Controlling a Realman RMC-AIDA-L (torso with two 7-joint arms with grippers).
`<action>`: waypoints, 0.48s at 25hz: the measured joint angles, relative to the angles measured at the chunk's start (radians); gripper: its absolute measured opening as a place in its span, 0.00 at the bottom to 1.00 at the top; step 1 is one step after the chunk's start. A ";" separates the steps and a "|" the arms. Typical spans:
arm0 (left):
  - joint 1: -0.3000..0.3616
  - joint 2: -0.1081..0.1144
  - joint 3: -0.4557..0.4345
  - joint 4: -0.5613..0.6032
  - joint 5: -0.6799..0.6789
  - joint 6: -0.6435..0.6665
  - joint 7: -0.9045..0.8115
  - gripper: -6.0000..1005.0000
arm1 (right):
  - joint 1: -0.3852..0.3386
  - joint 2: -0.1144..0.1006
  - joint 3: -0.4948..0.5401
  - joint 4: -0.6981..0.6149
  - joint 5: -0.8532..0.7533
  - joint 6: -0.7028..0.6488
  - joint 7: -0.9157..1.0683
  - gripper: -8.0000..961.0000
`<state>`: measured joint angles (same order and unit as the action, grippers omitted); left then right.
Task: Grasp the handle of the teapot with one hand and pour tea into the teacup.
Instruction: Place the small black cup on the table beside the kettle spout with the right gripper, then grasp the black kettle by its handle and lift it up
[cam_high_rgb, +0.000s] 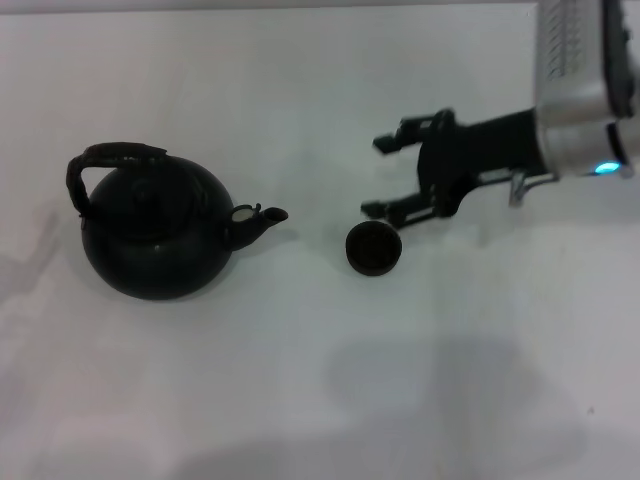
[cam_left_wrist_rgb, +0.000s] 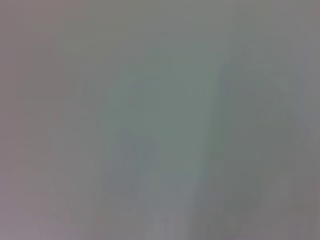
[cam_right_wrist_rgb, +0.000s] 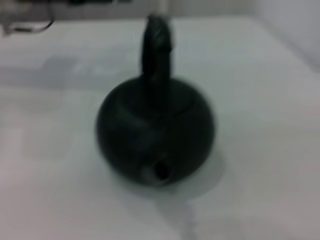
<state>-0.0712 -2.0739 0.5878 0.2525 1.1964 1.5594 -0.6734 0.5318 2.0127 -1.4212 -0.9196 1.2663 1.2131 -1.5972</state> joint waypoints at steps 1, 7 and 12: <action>0.000 0.000 0.001 0.001 -0.001 0.001 0.000 0.78 | -0.010 -0.001 0.032 -0.005 0.010 0.000 -0.012 0.91; 0.003 0.001 0.008 0.010 0.063 0.047 0.005 0.78 | -0.119 -0.005 0.319 0.062 0.286 0.050 -0.233 0.91; 0.023 0.002 0.004 0.029 0.089 0.089 0.006 0.78 | -0.185 -0.010 0.595 0.252 0.516 0.166 -0.457 0.91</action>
<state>-0.0487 -2.0719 0.5922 0.2818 1.2853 1.6488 -0.6679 0.3465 2.0029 -0.8266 -0.6679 1.7822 1.3796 -2.0539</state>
